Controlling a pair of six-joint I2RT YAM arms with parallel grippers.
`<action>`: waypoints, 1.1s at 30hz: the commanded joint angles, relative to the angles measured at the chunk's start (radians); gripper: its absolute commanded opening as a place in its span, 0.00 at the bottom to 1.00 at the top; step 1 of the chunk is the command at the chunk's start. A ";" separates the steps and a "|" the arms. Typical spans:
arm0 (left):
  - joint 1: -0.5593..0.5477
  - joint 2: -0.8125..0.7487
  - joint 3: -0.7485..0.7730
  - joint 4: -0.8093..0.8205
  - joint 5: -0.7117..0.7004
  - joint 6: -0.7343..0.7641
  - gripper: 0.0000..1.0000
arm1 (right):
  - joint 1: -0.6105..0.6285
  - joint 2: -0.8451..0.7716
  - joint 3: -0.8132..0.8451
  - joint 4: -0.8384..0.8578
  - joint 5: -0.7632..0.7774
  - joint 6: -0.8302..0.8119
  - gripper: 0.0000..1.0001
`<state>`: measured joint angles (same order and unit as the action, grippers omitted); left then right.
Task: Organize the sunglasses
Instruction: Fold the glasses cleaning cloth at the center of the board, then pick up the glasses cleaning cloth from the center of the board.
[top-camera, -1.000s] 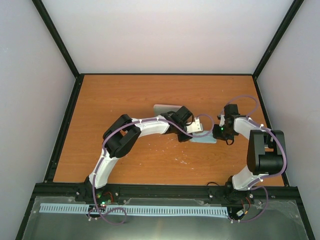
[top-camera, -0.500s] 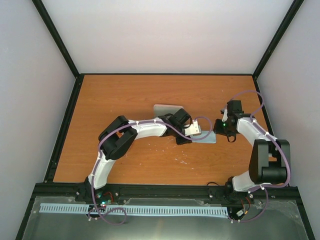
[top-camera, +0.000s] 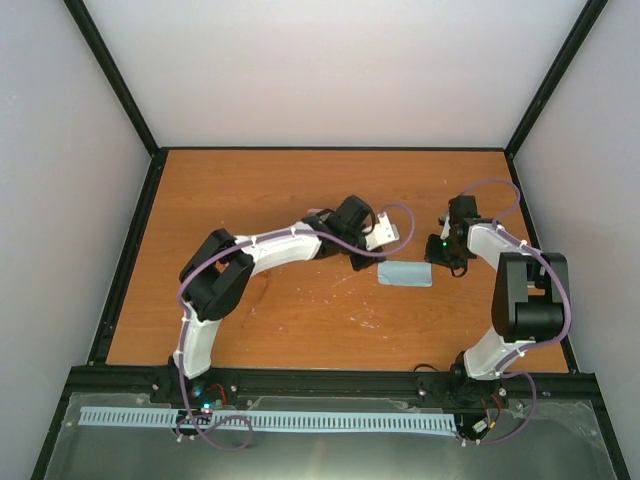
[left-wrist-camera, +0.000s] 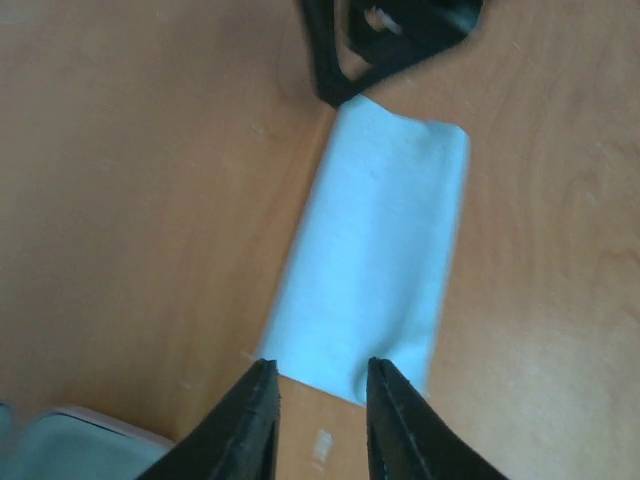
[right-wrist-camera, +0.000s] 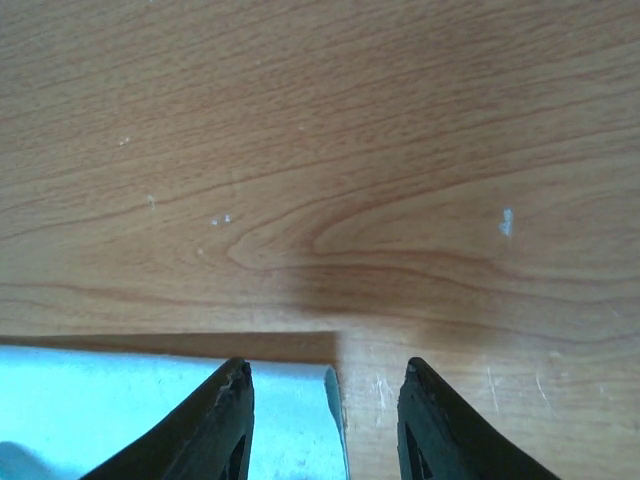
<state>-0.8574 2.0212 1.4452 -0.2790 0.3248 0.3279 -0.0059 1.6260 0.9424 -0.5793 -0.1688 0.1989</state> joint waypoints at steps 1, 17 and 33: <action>0.066 0.094 0.167 -0.055 0.062 -0.021 0.23 | -0.002 0.046 0.043 0.011 0.009 -0.025 0.39; 0.077 0.232 0.316 -0.181 0.104 0.048 0.30 | 0.000 0.086 0.059 -0.002 -0.035 -0.039 0.42; 0.077 0.229 0.300 -0.171 0.111 0.032 0.31 | 0.008 0.055 0.010 -0.037 -0.018 -0.071 0.39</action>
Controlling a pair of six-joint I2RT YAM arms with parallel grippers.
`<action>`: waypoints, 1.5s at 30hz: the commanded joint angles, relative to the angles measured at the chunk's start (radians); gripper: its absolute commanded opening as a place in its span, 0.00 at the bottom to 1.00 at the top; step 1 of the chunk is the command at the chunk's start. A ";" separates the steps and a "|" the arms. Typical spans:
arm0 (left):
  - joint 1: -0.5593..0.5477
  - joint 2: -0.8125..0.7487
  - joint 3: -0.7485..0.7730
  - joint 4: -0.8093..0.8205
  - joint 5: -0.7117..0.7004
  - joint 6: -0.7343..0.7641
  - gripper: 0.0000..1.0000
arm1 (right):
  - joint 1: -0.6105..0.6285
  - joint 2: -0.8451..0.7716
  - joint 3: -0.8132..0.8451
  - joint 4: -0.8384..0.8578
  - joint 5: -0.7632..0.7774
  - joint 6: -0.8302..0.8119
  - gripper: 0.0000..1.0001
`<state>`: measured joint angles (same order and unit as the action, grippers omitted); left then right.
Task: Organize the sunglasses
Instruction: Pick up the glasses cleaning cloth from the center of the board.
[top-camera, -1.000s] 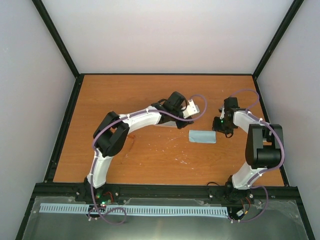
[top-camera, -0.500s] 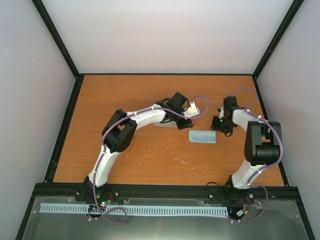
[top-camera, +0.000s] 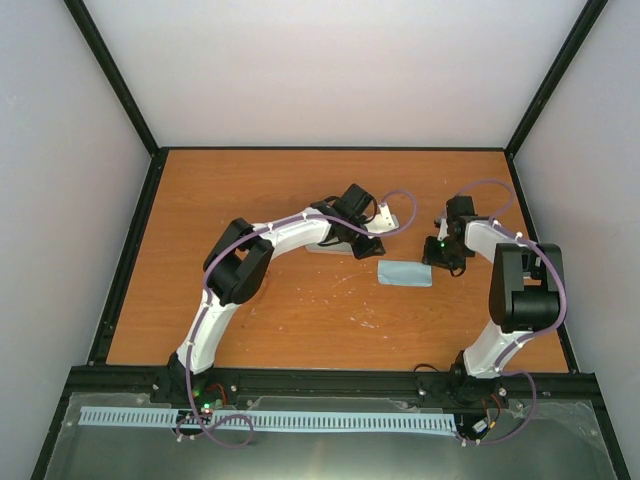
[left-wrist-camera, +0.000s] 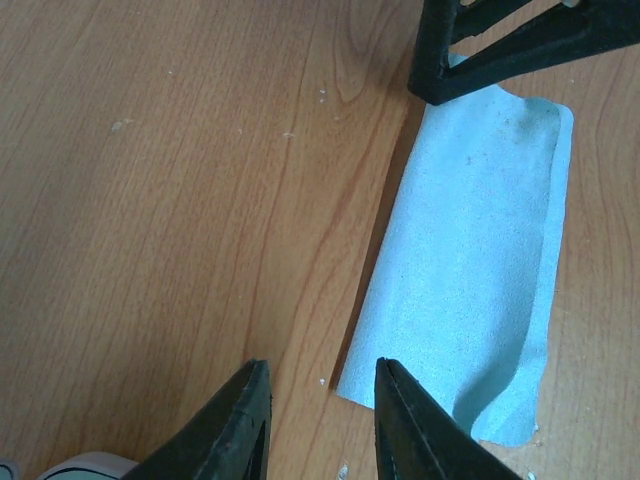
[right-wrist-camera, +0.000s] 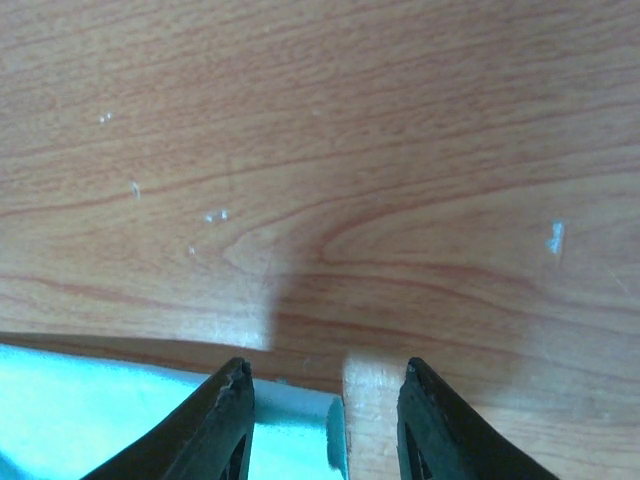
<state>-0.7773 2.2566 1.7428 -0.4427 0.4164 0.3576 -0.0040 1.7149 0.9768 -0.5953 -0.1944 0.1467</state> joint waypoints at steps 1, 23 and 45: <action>-0.003 -0.006 0.001 -0.006 0.021 -0.001 0.31 | 0.006 -0.037 -0.030 -0.021 0.004 -0.020 0.39; -0.003 -0.019 -0.024 0.016 0.013 -0.012 0.31 | 0.005 -0.082 -0.029 -0.012 -0.058 -0.045 0.46; -0.004 0.011 0.020 0.012 0.017 -0.013 0.30 | 0.021 0.005 -0.003 -0.055 -0.004 -0.085 0.40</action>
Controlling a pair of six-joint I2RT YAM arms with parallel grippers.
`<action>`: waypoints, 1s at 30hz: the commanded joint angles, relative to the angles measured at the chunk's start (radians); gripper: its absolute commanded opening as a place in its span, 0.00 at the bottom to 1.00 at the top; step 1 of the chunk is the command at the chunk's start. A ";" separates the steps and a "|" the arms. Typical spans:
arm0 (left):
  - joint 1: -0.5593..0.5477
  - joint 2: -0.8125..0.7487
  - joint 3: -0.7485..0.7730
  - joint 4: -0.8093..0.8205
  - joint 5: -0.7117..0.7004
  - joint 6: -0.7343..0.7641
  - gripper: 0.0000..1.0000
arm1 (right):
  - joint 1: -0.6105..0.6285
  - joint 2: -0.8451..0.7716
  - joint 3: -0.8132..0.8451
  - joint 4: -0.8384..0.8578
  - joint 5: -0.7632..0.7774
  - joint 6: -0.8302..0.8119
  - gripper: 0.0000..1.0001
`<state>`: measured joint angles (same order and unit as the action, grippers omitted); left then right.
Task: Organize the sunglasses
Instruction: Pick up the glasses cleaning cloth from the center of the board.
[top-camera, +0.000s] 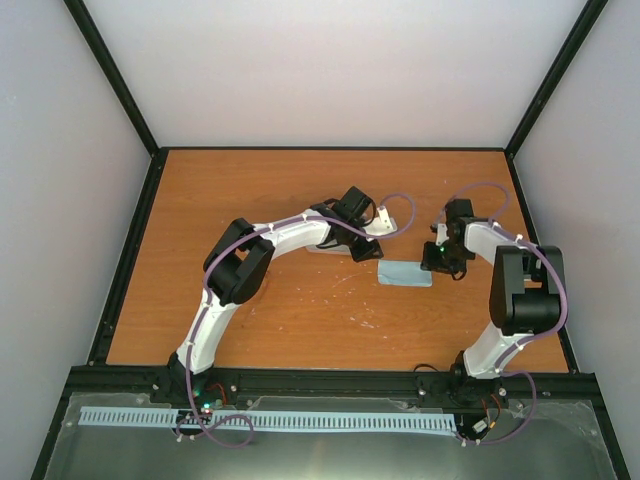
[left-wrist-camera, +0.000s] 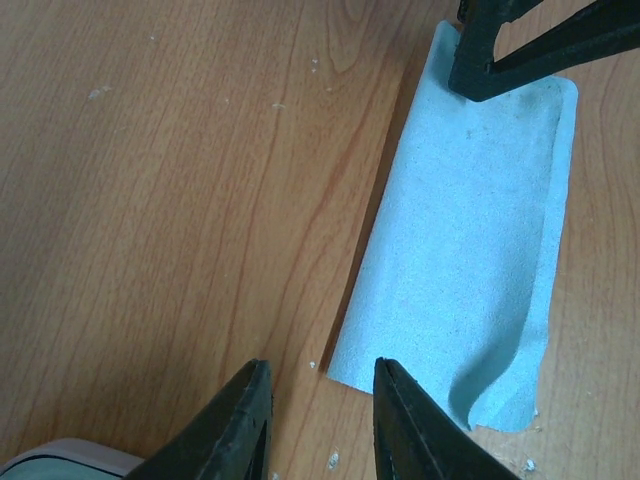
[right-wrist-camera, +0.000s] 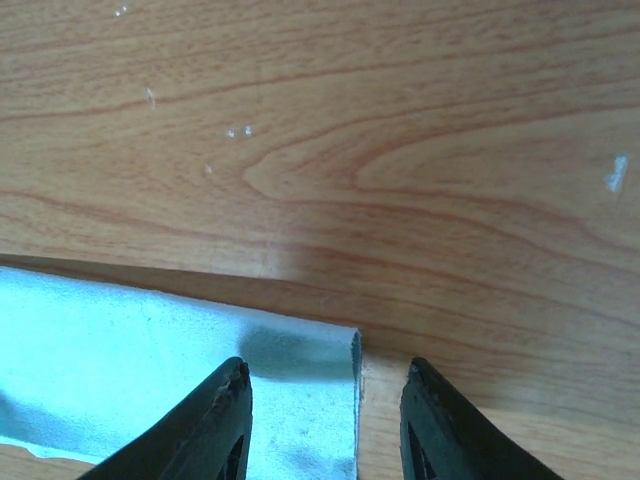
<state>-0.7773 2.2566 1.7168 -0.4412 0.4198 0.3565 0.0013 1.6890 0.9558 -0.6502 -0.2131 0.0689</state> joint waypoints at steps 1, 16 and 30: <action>-0.004 0.011 0.047 0.008 0.013 -0.010 0.30 | 0.018 0.033 0.022 0.000 0.016 -0.007 0.40; -0.003 0.015 0.052 0.003 0.018 -0.004 0.31 | 0.049 0.060 0.041 -0.023 0.064 -0.020 0.11; -0.033 0.052 0.054 -0.049 0.019 0.014 0.42 | 0.049 0.051 0.058 -0.011 0.071 -0.008 0.03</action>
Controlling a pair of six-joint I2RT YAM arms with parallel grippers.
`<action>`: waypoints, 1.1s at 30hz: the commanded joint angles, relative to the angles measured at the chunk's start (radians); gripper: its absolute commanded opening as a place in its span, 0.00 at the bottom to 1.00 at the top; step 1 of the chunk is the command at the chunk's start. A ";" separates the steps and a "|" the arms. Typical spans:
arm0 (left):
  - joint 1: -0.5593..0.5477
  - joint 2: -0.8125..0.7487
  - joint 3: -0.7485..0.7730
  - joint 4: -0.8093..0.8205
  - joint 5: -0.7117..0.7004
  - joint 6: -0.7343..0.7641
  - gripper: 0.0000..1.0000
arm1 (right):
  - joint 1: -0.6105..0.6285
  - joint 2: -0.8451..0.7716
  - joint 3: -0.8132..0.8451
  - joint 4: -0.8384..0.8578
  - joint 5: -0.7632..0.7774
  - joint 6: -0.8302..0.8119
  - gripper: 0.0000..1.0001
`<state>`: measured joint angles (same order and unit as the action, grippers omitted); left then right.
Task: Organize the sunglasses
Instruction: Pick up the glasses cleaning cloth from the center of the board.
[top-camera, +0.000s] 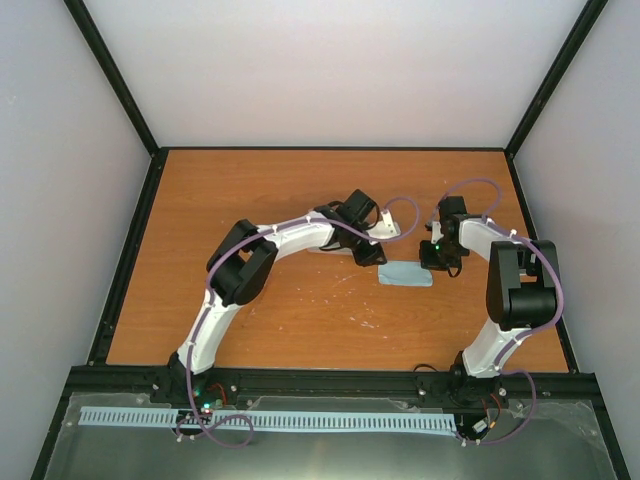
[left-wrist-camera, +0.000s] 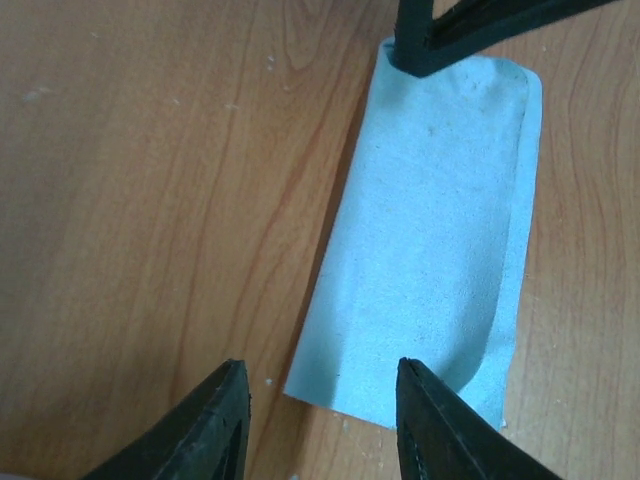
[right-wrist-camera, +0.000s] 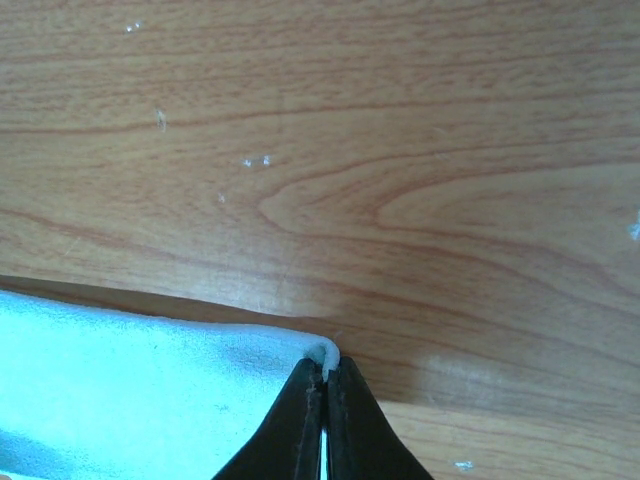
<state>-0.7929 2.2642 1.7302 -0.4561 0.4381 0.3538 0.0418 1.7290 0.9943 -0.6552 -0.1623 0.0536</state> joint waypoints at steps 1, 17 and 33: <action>-0.020 0.049 0.043 -0.036 -0.005 0.018 0.41 | 0.009 0.009 0.018 -0.006 0.021 0.007 0.03; -0.024 0.056 0.044 -0.009 -0.052 -0.002 0.38 | 0.009 -0.006 0.003 -0.002 0.019 0.005 0.03; -0.035 0.045 0.017 -0.025 -0.028 0.005 0.13 | 0.009 -0.014 -0.001 0.007 0.009 0.014 0.03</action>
<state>-0.8181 2.3188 1.7435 -0.4702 0.3943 0.3573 0.0418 1.7290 0.9943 -0.6548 -0.1604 0.0547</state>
